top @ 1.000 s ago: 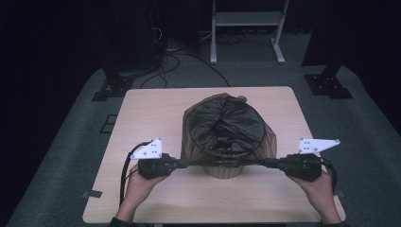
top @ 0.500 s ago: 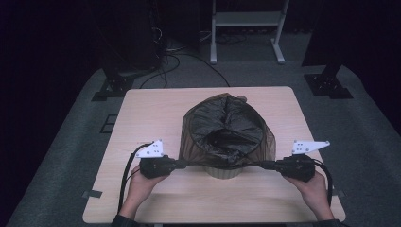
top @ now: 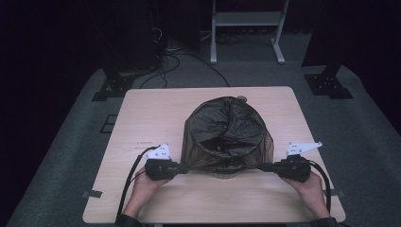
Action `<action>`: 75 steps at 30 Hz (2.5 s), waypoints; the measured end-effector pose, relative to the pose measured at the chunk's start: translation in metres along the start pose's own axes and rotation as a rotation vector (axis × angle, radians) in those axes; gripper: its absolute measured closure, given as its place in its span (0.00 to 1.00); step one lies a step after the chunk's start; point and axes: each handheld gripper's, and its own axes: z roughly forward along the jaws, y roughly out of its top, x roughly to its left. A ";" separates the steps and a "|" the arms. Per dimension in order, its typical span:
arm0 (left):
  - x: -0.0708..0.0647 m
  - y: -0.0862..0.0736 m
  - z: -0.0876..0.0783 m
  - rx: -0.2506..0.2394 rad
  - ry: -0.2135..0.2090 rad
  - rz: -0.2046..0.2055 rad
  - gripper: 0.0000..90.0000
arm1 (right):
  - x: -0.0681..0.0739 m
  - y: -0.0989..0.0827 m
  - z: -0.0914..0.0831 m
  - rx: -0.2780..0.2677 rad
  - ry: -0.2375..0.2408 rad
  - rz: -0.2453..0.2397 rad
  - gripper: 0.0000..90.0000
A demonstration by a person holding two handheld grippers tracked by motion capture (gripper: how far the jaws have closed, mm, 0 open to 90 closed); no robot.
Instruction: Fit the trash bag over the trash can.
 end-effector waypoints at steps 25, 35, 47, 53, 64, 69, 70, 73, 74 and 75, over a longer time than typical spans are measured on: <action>0.021 0.070 -0.047 -0.204 0.055 0.092 0.39 | -0.015 0.077 -0.045 -0.213 0.020 -0.156 0.39; 0.032 0.074 -0.029 -0.176 -0.006 0.104 0.41 | -0.045 0.090 -0.038 -0.199 0.013 -0.118 0.40; 0.030 0.079 -0.020 -0.140 -0.057 0.153 0.98 | -0.056 0.098 -0.017 -0.128 0.156 -0.122 1.00; 0.037 0.081 -0.025 -0.142 0.009 0.126 1.00 | -0.055 0.097 -0.016 -0.103 0.137 -0.108 1.00; 0.057 0.064 -0.016 -0.096 0.049 0.046 1.00 | -0.067 0.068 0.001 -0.025 0.101 -0.036 1.00; 0.061 0.052 -0.009 -0.055 0.055 0.022 1.00 | -0.068 0.056 0.011 0.014 0.097 -0.019 1.00; 0.062 0.049 -0.008 -0.051 0.051 0.013 1.00 | -0.068 0.054 0.013 0.022 0.096 -0.019 1.00; 0.062 0.042 -0.007 -0.036 0.047 -0.002 1.00 | -0.068 0.049 0.017 0.032 0.095 -0.011 1.00; 0.062 0.040 -0.007 -0.028 0.045 -0.006 1.00 | -0.068 0.047 0.018 0.033 0.093 -0.012 1.00; 0.062 0.038 -0.006 -0.019 0.046 -0.008 1.00 | -0.068 0.046 0.018 0.037 0.093 -0.008 1.00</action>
